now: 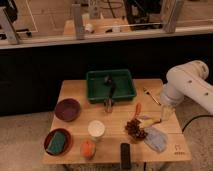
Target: Place brush in table surface
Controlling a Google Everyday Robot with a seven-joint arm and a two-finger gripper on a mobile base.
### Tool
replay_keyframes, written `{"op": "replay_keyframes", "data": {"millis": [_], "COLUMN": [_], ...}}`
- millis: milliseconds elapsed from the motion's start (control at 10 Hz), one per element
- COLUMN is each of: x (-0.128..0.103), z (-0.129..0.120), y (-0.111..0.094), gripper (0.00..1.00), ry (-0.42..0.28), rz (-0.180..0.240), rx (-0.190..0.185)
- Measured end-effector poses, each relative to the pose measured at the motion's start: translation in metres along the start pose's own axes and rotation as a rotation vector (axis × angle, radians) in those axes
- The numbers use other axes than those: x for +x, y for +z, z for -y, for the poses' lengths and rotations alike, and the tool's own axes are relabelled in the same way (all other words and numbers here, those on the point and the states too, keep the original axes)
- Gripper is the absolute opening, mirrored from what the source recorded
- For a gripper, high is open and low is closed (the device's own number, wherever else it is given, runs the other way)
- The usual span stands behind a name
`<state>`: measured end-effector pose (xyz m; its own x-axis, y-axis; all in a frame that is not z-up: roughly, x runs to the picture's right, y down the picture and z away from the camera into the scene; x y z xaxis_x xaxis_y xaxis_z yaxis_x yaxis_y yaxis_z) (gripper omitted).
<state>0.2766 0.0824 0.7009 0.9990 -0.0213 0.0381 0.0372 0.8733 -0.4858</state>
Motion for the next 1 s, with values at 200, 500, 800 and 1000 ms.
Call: {"op": "replay_keyframes", "data": {"millis": [200, 500, 800, 1000], "x": [-0.019, -0.063, -0.074, -0.092], "z": [0.048, 0.117, 0.168, 0.197], "y": [0.005, 0.021, 0.039, 0.045], "gripper": [0.8, 0.8, 0.8, 0.8], "ry": [-0.139, -0.397, -0.641, -0.796], "rz": [-0.006, -0.115, -0.19, -0.202], "rx": [0.073, 0.147, 0.171, 0.185]}}
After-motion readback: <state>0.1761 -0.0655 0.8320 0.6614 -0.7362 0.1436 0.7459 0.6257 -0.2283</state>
